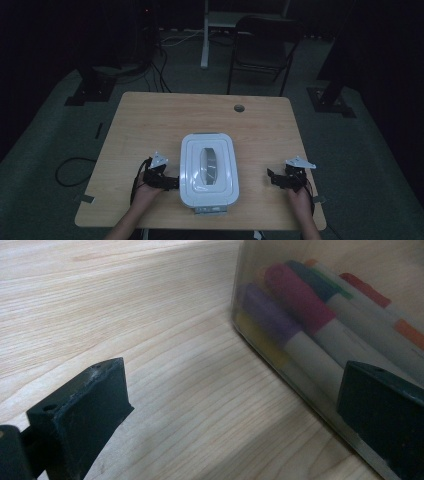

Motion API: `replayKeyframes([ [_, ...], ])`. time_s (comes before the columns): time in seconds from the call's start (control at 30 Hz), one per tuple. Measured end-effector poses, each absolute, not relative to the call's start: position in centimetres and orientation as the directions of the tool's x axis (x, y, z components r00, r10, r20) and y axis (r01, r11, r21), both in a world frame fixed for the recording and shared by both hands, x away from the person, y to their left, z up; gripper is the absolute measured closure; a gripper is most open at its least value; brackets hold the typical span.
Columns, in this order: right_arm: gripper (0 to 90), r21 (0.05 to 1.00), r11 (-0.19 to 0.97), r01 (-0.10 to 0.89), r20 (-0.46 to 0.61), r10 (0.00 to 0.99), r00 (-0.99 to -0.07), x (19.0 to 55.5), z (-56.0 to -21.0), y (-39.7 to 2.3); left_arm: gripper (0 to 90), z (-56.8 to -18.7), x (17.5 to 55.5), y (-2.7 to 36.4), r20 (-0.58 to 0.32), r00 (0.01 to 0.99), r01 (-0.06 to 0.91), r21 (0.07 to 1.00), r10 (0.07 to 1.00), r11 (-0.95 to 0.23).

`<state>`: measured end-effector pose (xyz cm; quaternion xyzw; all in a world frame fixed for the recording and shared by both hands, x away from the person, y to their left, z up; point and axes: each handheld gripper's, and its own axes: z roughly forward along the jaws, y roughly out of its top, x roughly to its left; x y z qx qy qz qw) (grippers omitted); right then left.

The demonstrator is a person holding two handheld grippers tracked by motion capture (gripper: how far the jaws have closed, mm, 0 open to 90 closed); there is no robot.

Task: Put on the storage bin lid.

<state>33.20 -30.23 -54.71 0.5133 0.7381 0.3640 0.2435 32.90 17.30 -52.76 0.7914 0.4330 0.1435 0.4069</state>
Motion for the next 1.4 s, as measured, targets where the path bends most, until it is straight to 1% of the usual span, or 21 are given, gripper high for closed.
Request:
replayKeyframes([
  [0.17,12.5,0.788,0.166,0.593,0.041,0.947,-0.319,32.9,-54.7,-31.0,1.3,-52.9,33.4,17.6,-0.112,0.61,0.547,0.776,0.784,-0.315],
  [0.33,12.5,0.789,0.154,0.595,0.03,0.958,-0.287,32.7,-54.7,-31.5,1.3,-52.6,33.9,18.2,-0.097,0.626,0.526,0.785,0.774,-0.327],
  [0.43,12.6,0.785,0.15,0.601,0.043,0.954,-0.295,32.8,-54.7,-31.7,1.3,-52.4,34.2,18.6,-0.081,0.621,0.518,0.789,0.779,-0.33],
  [0.53,12.6,0.778,0.158,0.607,0.032,0.956,-0.291,32.8,-54.8,-31.6,1.3,-52.3,34.2,19.0,-0.094,0.626,0.518,0.792,0.774,-0.322],
  [0.67,12.7,0.771,0.166,0.615,0.028,0.956,-0.293,32.8,-54.8,-31.4,1.3,-52.3,34.0,19.6,-0.09,0.633,0.519,0.787,0.769,-0.335],
  [1.13,12.6,0.751,0.158,0.641,0.033,0.961,-0.276,32.6,-54.9,-31.4,1.3,-52.4,33.3,23.7,-0.098,0.568,0.554,0.779,0.817,-0.292],
  [1.4,12.6,0.743,0.147,0.652,0.038,0.964,-0.262,32.3,-54.9,-31.6,1.3,-52.3,32.4,25.8,-0.08,0.517,0.581,0.764,0.852,-0.28],
])
